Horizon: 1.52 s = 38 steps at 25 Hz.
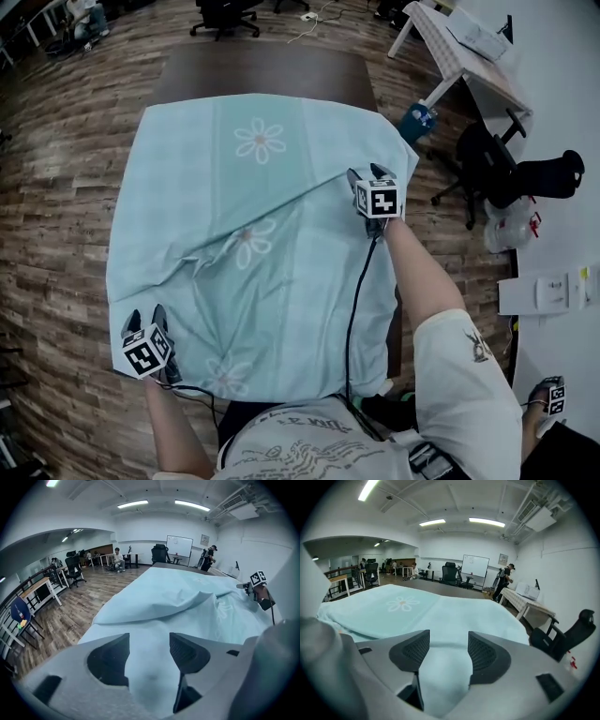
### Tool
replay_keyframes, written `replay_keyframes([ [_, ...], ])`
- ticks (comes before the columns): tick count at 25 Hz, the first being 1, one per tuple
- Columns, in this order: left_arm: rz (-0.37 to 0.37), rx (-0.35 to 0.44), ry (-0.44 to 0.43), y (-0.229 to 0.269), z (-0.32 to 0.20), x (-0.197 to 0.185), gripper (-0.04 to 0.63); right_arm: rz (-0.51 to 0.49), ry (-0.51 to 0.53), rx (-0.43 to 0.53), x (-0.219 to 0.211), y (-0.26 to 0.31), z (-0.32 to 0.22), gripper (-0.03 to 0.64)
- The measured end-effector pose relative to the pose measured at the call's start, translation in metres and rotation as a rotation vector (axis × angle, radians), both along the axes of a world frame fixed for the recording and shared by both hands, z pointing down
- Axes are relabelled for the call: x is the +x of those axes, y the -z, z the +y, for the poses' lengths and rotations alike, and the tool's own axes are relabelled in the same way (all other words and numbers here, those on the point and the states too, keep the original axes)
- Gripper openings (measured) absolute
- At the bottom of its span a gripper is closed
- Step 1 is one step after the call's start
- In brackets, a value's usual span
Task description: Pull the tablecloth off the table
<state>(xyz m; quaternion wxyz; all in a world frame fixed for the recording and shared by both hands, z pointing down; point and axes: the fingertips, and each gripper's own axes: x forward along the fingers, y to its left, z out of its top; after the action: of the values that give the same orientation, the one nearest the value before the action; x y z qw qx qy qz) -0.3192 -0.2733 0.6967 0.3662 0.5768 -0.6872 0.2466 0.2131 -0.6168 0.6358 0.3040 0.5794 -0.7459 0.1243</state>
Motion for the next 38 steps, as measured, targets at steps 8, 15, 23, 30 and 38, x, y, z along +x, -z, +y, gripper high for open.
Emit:
replay_keyframes([
  [8,0.032,-0.091,0.004,-0.027,0.007,-0.002,0.265,-0.036,-0.017,-0.187,-0.003,-0.054,-0.007,0.249],
  [15,0.065,-0.067,0.031,-0.032,0.008,-0.006,0.275,-0.091,-0.036,-0.288,-0.004,-0.072,-0.001,0.249],
  [23,0.039,-0.071,0.005,-0.031,0.003,-0.007,0.036,-0.077,-0.051,-0.353,-0.019,-0.072,0.008,0.097],
  [30,0.000,-0.091,-0.027,-0.027,0.002,-0.005,0.012,-0.016,-0.041,-0.382,-0.025,-0.074,0.021,0.017],
  [38,0.004,0.008,-0.028,0.013,0.008,-0.010,0.011,-0.101,-0.009,-0.226,-0.042,-0.029,0.044,0.015],
])
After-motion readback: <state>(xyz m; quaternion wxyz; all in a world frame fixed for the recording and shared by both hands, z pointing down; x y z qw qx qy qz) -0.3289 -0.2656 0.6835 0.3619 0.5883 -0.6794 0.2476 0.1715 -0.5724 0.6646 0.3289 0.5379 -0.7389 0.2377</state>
